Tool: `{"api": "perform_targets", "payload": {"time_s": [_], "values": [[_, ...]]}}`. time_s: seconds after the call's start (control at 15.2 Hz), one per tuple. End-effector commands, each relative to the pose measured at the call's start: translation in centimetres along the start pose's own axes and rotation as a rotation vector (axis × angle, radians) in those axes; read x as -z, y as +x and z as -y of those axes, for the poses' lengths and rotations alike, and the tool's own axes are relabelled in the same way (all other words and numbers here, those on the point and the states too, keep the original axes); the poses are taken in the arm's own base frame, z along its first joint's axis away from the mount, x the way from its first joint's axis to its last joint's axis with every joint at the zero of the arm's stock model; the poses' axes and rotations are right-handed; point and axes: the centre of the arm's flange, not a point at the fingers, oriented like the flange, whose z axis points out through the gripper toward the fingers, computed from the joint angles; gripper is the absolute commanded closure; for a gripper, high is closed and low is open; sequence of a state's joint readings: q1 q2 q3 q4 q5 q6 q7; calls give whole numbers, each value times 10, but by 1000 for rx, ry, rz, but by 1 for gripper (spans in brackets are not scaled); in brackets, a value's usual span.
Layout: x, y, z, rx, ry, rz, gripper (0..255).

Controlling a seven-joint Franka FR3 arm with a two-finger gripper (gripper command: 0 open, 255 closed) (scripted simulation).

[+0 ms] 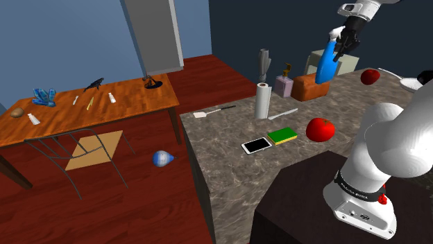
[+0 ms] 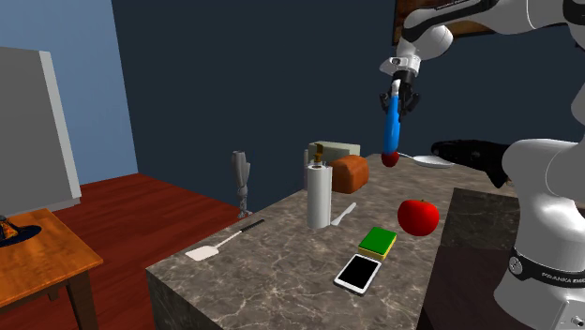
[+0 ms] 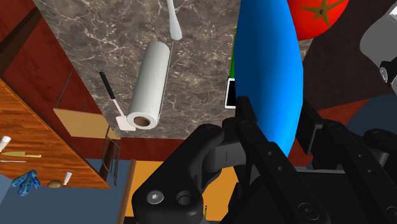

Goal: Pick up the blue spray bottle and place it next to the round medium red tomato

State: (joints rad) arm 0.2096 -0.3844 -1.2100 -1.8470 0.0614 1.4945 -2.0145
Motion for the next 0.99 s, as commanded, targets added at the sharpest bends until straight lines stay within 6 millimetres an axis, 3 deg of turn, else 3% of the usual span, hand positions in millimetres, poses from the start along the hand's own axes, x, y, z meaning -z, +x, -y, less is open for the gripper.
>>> {"api": "perform_targets", "payload": {"time_s": [0.0,0.92], "values": [[-9,-4,0,0,-1,0,255],[-75,-38,0,0,-1,0,255]]}}
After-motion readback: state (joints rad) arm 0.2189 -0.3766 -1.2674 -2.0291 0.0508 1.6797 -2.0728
